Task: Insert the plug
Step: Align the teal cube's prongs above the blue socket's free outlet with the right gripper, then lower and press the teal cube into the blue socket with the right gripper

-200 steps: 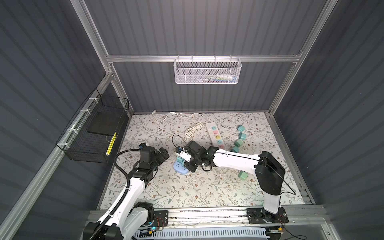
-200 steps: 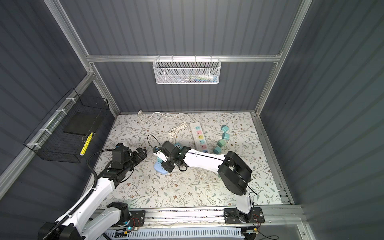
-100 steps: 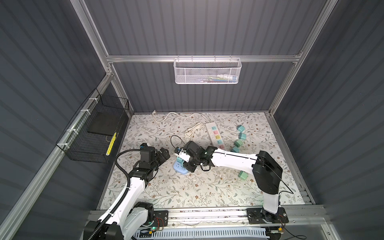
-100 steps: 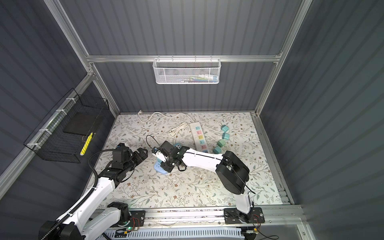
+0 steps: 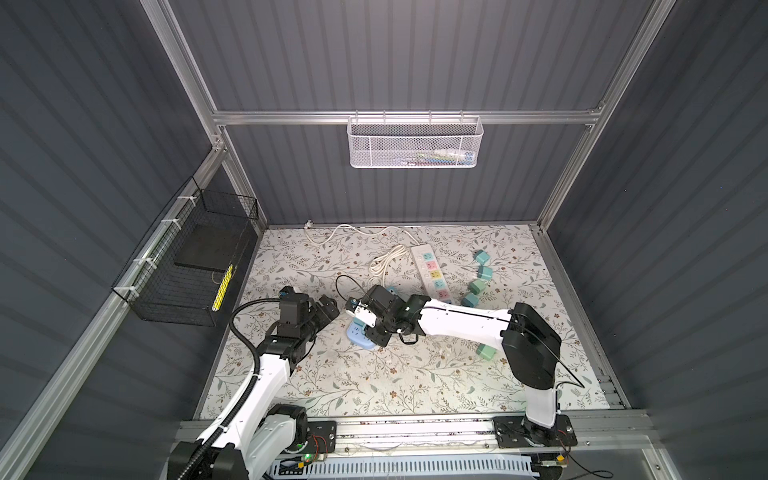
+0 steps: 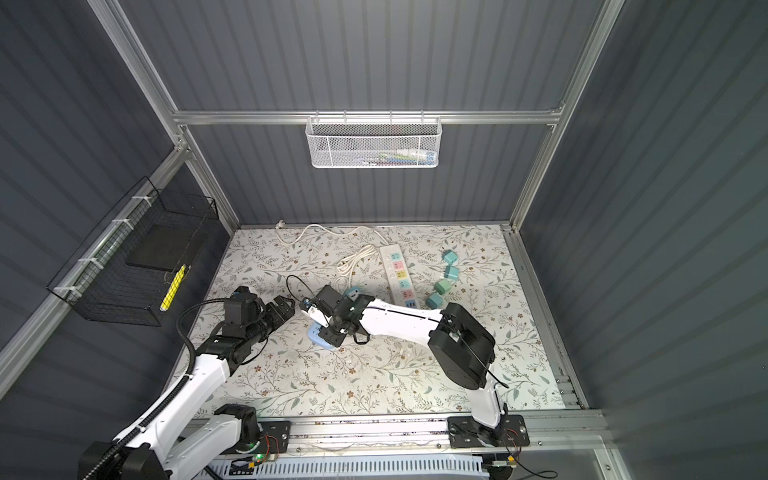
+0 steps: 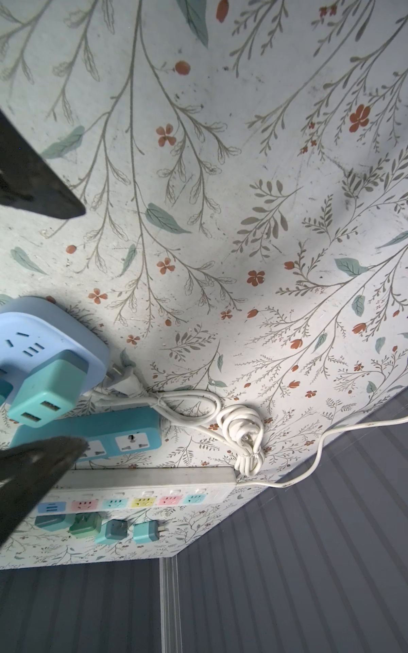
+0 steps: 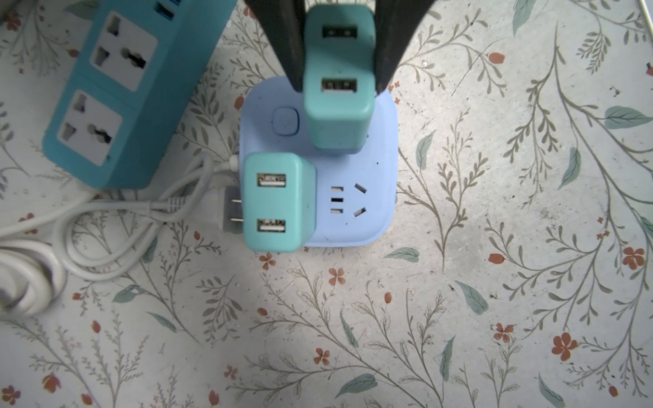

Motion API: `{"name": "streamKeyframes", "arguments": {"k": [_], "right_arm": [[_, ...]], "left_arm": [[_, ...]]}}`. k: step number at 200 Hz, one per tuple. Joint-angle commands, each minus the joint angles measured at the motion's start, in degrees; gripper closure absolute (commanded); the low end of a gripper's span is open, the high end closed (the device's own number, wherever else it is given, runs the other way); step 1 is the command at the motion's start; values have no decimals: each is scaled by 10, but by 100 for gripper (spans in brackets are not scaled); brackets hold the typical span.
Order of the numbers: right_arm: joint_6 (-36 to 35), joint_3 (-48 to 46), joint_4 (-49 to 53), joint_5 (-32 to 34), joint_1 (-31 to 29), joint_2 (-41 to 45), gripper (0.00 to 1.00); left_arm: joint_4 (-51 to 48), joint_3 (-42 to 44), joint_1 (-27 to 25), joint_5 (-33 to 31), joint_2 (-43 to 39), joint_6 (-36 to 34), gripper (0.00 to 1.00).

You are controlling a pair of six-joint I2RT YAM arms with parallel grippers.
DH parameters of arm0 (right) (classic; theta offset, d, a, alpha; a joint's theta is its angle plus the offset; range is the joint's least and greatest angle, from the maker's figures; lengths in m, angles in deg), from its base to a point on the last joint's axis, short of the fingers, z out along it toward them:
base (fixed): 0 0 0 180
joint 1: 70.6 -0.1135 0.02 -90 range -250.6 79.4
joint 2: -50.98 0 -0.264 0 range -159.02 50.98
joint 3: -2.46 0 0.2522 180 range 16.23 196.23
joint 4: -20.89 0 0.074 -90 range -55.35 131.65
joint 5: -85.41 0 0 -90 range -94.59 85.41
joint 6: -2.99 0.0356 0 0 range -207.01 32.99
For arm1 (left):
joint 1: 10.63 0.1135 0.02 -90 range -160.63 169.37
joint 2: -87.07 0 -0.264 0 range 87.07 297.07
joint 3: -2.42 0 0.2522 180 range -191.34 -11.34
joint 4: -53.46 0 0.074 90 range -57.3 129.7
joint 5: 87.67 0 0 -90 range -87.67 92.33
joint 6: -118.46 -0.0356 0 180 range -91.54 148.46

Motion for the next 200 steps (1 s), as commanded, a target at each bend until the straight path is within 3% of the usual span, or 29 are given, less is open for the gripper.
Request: {"name": "streamKeyframes", "arguments": {"k": [1, 77, 200], "right_arm": [[-19, 25, 62, 17, -4, -43, 91], [-14, 44, 99, 26, -5, -79, 91], [14, 26, 37, 21, -7, -116, 91]], "left_arm": [[6, 3, 5, 9, 0, -16, 4], [1, 1, 8, 12, -3, -20, 4], [-26, -11, 17, -3, -19, -21, 4]]}}
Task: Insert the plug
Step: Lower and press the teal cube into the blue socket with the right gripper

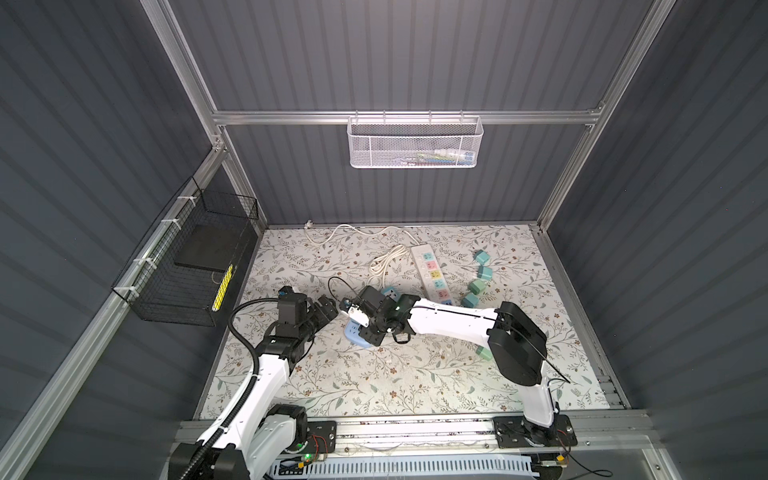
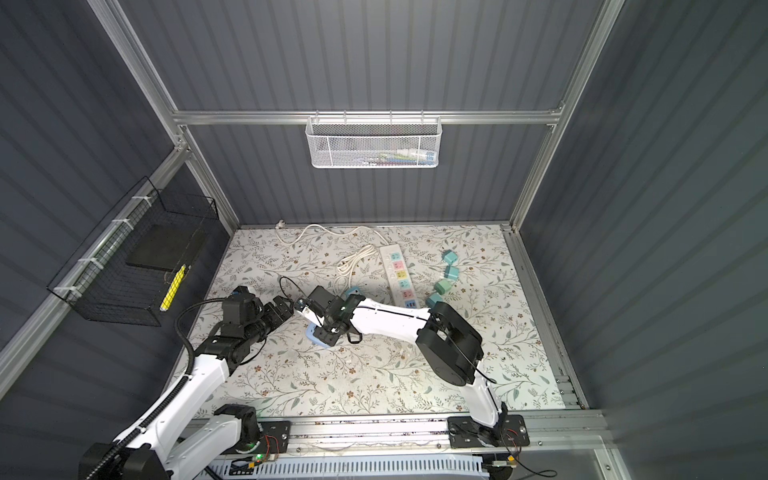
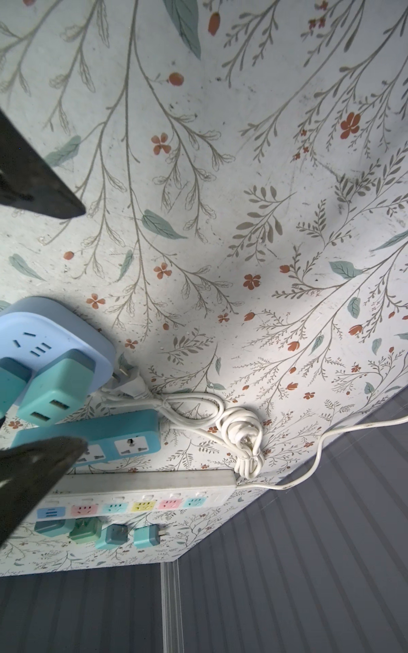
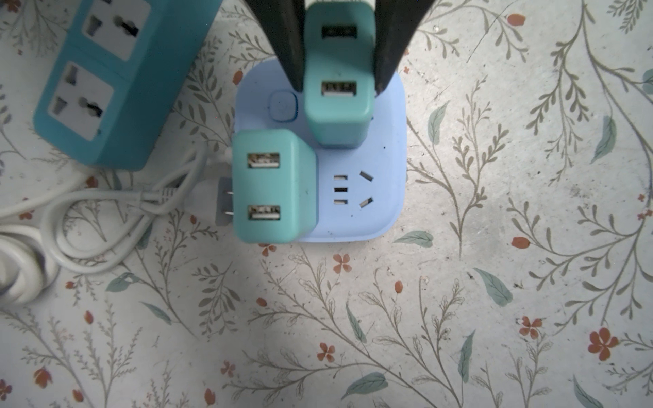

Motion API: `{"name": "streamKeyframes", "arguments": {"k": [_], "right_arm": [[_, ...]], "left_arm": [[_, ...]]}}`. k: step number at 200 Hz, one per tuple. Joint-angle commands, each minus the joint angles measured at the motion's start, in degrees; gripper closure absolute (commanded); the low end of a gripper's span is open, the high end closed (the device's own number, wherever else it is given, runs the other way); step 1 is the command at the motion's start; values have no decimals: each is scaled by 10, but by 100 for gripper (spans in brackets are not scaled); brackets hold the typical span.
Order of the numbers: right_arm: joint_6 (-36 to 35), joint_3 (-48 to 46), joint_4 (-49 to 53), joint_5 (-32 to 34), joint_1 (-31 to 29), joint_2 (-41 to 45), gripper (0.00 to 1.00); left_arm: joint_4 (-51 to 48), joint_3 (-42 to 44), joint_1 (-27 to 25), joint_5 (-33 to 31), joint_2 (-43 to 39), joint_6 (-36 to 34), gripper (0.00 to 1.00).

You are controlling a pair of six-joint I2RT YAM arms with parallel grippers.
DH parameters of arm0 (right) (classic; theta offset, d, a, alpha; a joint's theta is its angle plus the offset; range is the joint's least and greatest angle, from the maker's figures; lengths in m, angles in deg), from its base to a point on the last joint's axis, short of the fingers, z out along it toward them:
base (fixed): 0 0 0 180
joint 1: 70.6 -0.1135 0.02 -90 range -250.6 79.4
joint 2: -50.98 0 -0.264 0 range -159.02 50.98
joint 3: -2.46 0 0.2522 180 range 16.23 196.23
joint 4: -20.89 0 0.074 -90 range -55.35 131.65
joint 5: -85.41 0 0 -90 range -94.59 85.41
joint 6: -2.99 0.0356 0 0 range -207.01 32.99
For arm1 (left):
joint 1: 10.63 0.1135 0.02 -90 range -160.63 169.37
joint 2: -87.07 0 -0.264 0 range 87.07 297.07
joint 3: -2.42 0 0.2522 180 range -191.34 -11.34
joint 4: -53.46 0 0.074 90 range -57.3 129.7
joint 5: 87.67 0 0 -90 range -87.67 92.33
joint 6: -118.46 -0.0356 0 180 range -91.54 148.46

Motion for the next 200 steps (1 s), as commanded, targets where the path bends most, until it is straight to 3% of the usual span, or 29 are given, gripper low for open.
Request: {"name": "streamKeyframes", "arguments": {"k": [1, 44, 109, 154, 200], "right_arm": [[7, -15, 32, -1, -1, -68, 91], [-10, 121, 45, -11, 4, -147, 88], [-17, 263, 99, -26, 8, -215, 73], [-24, 286, 106, -25, 8, -173, 52], [-19, 259, 83, -37, 12, -90, 42]], "left_arm": [[-23, -11, 9, -9, -16, -8, 4], [-52, -35, 53, -20, -44, 8, 3], [-77, -87, 89, 15, -50, -9, 2], [-84, -96, 90, 36, -56, -9, 1], [-86, -115, 90, 57, -46, -9, 0]]}}
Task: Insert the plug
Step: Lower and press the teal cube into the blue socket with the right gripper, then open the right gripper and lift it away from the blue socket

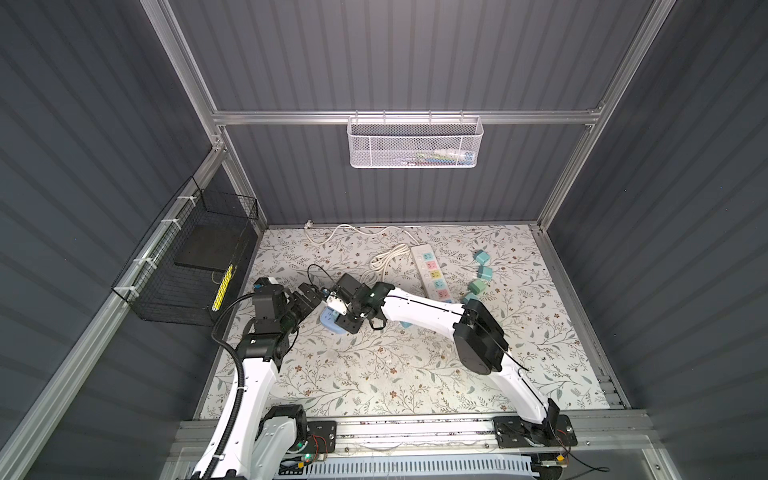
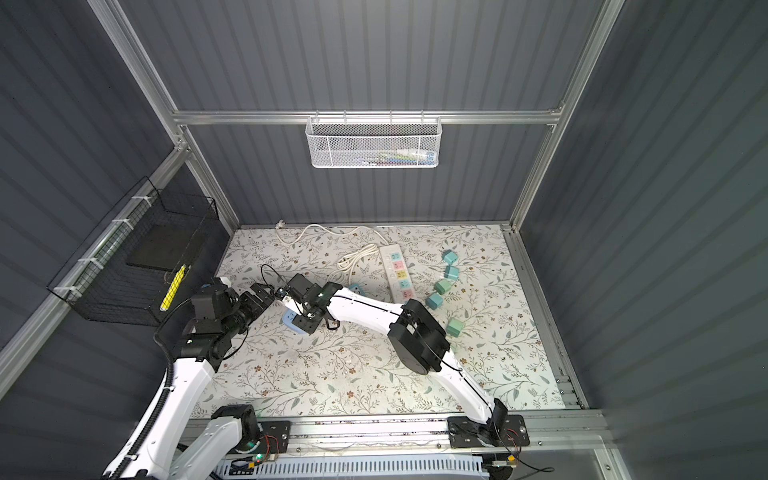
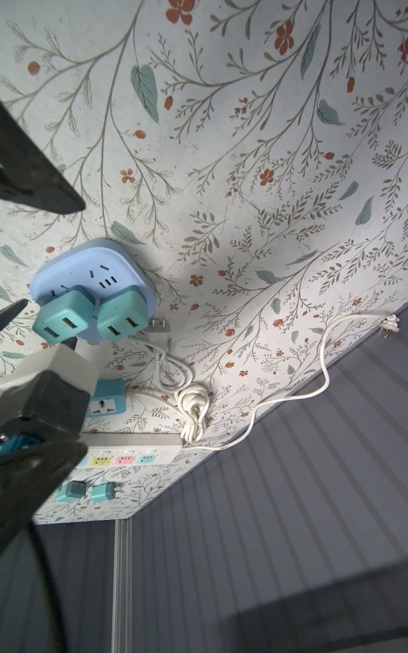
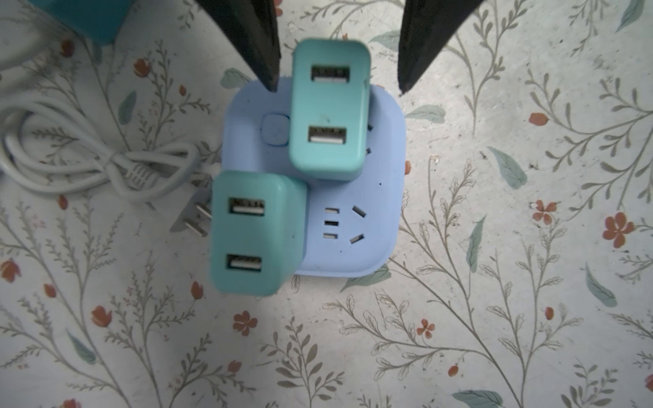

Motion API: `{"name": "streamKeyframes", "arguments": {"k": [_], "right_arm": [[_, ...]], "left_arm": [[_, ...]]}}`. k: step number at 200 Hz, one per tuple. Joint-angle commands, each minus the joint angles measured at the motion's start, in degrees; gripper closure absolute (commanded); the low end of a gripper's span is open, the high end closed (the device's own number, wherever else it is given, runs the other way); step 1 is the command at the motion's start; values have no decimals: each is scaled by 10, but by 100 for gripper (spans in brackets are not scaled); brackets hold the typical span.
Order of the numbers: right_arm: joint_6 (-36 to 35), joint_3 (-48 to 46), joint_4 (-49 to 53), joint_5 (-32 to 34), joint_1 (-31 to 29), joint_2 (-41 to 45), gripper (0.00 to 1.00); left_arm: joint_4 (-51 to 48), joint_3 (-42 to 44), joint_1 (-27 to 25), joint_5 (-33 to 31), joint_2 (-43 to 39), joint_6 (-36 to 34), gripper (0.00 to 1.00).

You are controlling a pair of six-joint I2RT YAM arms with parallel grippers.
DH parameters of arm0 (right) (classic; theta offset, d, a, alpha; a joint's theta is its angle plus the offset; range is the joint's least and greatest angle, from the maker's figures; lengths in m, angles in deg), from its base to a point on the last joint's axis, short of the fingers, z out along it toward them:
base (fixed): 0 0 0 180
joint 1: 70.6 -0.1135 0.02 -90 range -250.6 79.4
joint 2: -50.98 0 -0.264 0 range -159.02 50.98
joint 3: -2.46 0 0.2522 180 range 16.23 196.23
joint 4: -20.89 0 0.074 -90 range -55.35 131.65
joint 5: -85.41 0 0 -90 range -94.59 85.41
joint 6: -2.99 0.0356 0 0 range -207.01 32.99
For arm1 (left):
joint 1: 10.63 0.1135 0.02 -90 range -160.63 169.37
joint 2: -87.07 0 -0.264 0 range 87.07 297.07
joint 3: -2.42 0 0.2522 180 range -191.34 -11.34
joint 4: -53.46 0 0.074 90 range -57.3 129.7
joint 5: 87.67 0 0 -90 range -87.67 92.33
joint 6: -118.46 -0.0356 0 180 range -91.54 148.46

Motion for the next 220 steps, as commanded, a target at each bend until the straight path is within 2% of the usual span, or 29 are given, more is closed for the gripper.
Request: {"name": "streamKeyframes", "arguments": {"k": [1, 32, 59, 71, 82, 99, 115, 131, 155, 179, 201, 220], "right_arm": [[1, -15, -10, -5, 5, 72, 42], [27, -131, -50, -12, 26, 147, 41], [66, -264, -114, -12, 48, 249, 38], [86, -318, -143, -9, 63, 292, 37], [110, -369, -169, -9, 83, 330, 36], [154, -443, -206, -1, 118, 384, 35], [197, -502, -233, 19, 155, 433, 35], [248, -556, -249, 30, 195, 482, 36], [288, -603, -237, 10, 245, 518, 36], [309, -628, -204, 74, 269, 541, 33], [351, -666, -188, 69, 325, 570, 30], [363, -685, -169, 68, 360, 580, 28]], "left_arm": [[-8, -27, 3, 20, 2, -10, 0], [-12, -19, 3, 18, 17, -16, 1], [-15, -18, 1, 30, 46, -56, 11], [-27, -24, -20, 11, 60, -72, 13], [-34, -29, -68, -25, 68, -84, 16], [-56, -47, -178, -121, 82, -99, 20], [-77, -69, -266, -198, 99, -109, 28], [-73, -82, -330, -221, 120, -113, 44], [-43, -96, -402, -188, 201, -119, 64], [31, -66, -406, -146, 279, -109, 75], [61, -62, -402, -154, 330, -112, 78], [74, -61, -375, -128, 357, -113, 78]]}}
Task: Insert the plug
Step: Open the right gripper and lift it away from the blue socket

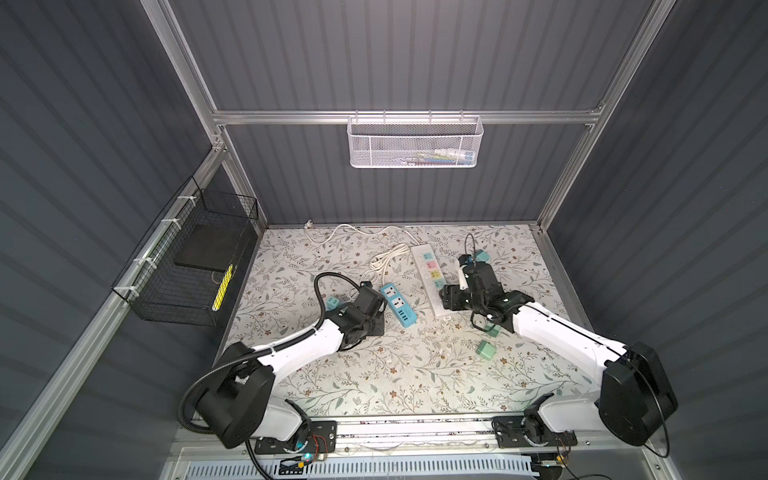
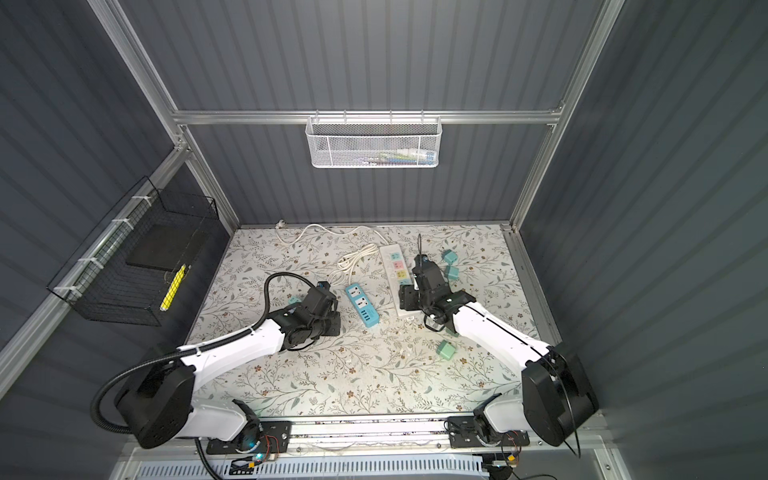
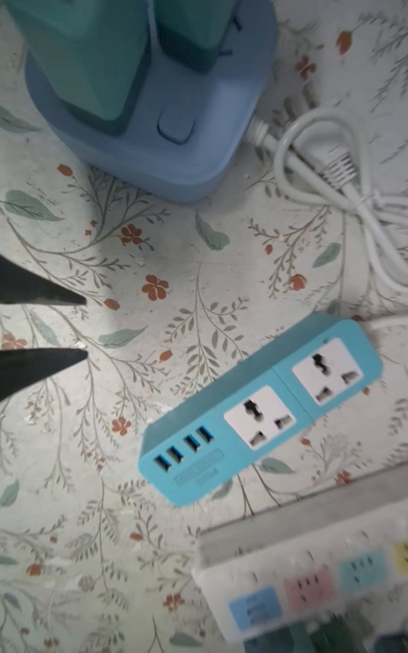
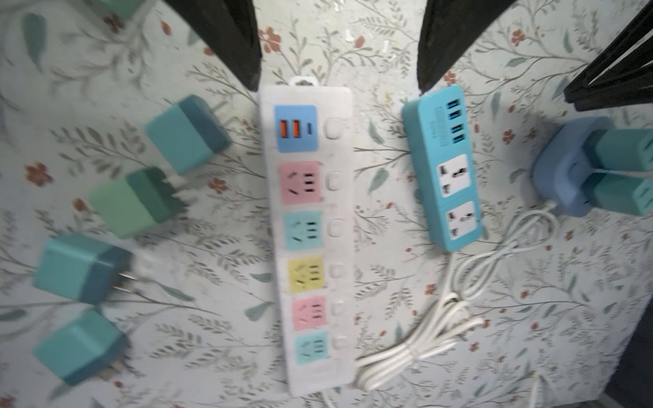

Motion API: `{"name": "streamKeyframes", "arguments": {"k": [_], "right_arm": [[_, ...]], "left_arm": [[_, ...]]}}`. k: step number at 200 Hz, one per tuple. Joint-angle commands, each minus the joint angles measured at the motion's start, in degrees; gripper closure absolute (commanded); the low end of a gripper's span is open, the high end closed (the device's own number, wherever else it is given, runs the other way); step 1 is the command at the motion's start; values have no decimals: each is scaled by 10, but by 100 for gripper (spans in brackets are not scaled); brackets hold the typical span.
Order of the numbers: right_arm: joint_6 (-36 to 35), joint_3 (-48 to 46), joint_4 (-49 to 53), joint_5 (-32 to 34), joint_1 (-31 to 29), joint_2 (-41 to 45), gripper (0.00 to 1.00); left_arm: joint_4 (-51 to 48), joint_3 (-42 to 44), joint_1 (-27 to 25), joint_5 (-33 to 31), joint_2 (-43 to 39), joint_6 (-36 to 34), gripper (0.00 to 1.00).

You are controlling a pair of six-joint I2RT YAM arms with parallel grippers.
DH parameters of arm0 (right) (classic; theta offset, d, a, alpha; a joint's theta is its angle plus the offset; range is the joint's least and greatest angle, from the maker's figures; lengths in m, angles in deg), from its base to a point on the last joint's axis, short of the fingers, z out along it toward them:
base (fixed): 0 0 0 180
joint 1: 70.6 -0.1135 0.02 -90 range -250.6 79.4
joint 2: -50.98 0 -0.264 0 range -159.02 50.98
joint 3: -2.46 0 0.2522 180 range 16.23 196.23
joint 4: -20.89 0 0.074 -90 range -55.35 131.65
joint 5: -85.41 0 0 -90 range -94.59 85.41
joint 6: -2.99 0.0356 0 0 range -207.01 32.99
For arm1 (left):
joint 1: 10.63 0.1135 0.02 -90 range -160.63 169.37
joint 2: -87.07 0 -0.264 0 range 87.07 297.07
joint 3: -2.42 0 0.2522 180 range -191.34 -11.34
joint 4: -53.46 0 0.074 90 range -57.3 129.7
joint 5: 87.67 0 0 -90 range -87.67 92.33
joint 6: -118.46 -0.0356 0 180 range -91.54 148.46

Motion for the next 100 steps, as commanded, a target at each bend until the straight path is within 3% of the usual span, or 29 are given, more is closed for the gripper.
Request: {"name": "streamKeyframes", "arguments": {"k": [1, 23, 41, 100], "right_arm": [[44, -24, 36, 16, 39, 15, 28], [27, -32, 15, -61, 50, -5, 27], [17, -23, -21, -121, 33, -40, 27], [-115, 153, 20, -46, -99, -210, 16]], "left_arm": [[41, 6, 28, 25, 20, -5, 78], [74, 31, 84, 82, 45, -6, 82], [78, 35, 97, 76, 61, -17, 83], [69, 18, 126, 20, 83, -36, 85]]}}
